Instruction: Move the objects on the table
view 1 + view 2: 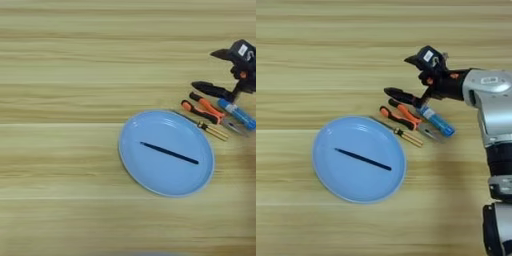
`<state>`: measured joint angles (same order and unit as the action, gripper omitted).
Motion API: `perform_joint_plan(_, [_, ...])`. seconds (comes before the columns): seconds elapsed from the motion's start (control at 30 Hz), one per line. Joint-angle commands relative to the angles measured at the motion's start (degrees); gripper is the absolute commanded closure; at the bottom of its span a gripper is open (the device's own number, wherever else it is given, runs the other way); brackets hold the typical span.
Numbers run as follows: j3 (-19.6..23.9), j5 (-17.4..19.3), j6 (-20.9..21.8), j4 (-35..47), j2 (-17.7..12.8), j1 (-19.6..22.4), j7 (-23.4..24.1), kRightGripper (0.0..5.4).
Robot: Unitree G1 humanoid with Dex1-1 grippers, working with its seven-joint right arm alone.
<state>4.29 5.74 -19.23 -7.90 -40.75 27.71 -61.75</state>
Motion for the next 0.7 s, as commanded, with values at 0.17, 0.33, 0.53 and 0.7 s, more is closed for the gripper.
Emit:
perform_joint_plan(0.17, [2.5,5.4,-5.6,14.3,-3.0,-1.3,0.5,0.02])
perform_joint_plan(0.33, [2.1,7.8,-8.2,18.8,-3.1,-3.9,-0.3,0.02])
perform_joint_plan(0.53, [0.8,8.7,-8.5,22.3,-3.2,-7.6,-1.4,0.02])
perform_joint_plan(0.7, [-1.2,8.1,-8.5,22.8,-2.8,-9.5,-1.7,0.02])
